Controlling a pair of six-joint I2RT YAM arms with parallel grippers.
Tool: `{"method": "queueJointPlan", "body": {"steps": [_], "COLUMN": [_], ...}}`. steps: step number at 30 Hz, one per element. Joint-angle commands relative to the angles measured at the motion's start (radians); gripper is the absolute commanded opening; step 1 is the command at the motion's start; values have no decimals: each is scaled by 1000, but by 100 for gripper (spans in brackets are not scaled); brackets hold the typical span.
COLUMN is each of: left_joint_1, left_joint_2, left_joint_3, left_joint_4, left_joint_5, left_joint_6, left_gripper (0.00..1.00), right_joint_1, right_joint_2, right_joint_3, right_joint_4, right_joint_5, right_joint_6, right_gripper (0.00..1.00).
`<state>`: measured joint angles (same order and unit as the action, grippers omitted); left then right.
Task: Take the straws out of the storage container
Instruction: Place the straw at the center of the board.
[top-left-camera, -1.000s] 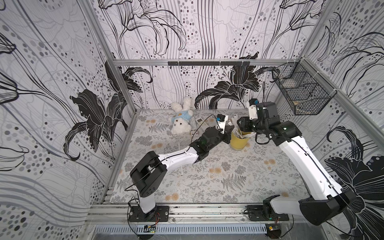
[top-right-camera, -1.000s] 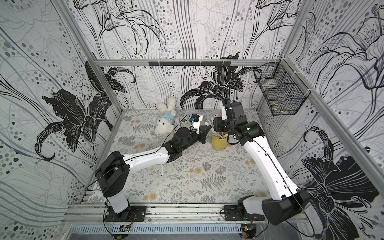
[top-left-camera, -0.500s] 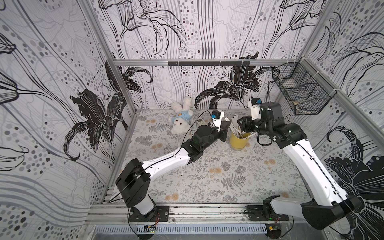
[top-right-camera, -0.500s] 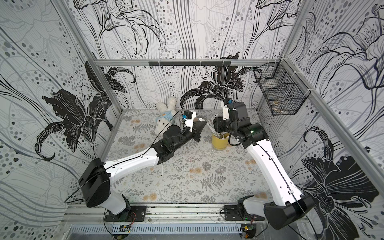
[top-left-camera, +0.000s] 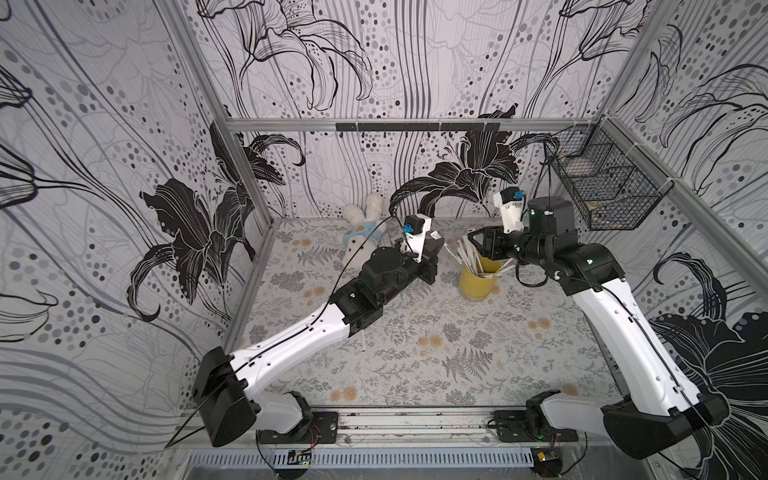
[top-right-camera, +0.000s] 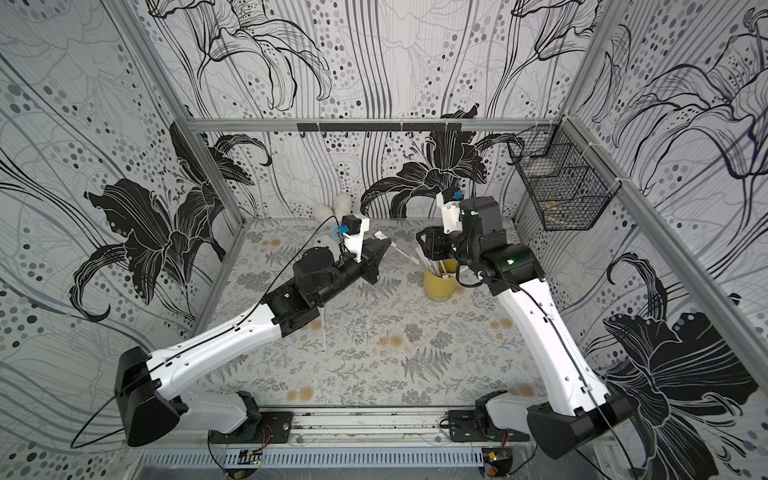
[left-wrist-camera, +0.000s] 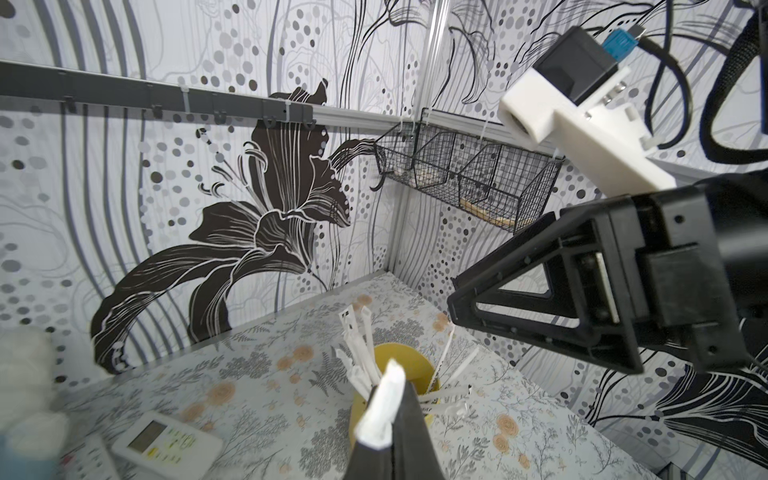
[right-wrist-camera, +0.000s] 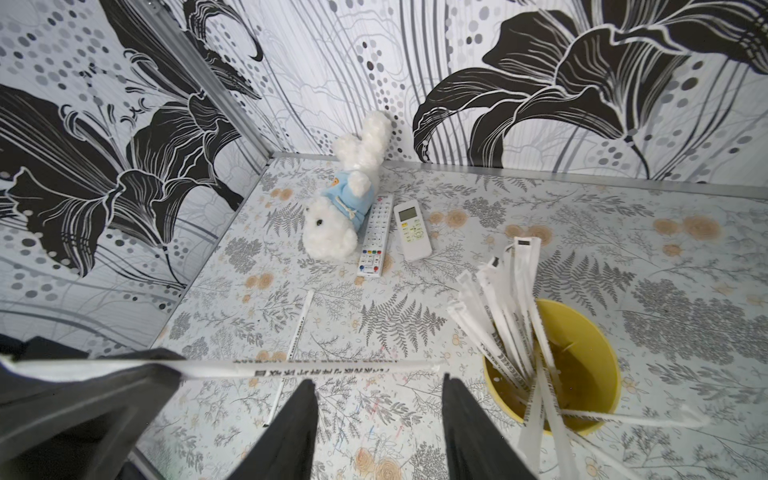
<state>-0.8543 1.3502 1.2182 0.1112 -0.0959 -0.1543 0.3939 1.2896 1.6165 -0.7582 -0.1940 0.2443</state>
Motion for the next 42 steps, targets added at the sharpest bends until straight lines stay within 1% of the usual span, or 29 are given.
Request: {"method": "queueJointPlan", "body": {"steps": [1,3,5,7,9,12,15,19,22,23,26,28,33,42], "left_joint_1": [6,7,14,38,93,216,337,427,486,498,542,562,574,614], "left_joint_2": [-54,-65,-65,-61,-52,-22,48,177,261,282,339,390,489,575], "left_joint_3": [84,121,157,182,193,192,204,240,262,273,287,304,335,382], "left_joint_4": [-286,-439,-591,-702,-785,-865,-939,-1039,-1081,-1088,-1082,-1095,-1138,-1169], "left_joint_5": [-76,-106,-135,-126,-66,72,219,303,362,371,450,472,463,466], "left_joint_6": [15,2,-11,-29,-36,-33,-11,31,53,55,76,85,95,101], "left_gripper": [0,0,0,0,0,0,0,0,0,0,0,0,0,0], "right_joint_1": [48,77,108,139,158,170,174,181,200,206,223,230,238,246], "right_joint_2": [47,78,109,135,157,186,212,238,253,260,287,313,359,419], "right_joint_3": [30,34,34,28,3,-37,-73,-125,-164,-171,-183,-190,-196,-197], "right_joint_4": [-11,-35,-39,-24,5,51,81,119,156,158,163,166,172,184], "right_joint_5": [-52,-58,-92,-116,-137,-171,-205,-243,-276,-282,-302,-320,-341,-352], "right_joint_6": [-21,-28,-28,-22,-6,16,24,35,45,45,45,46,38,36], "right_gripper": [52,52,52,52,52,51,51,50,49,49,49,49,49,49]}}
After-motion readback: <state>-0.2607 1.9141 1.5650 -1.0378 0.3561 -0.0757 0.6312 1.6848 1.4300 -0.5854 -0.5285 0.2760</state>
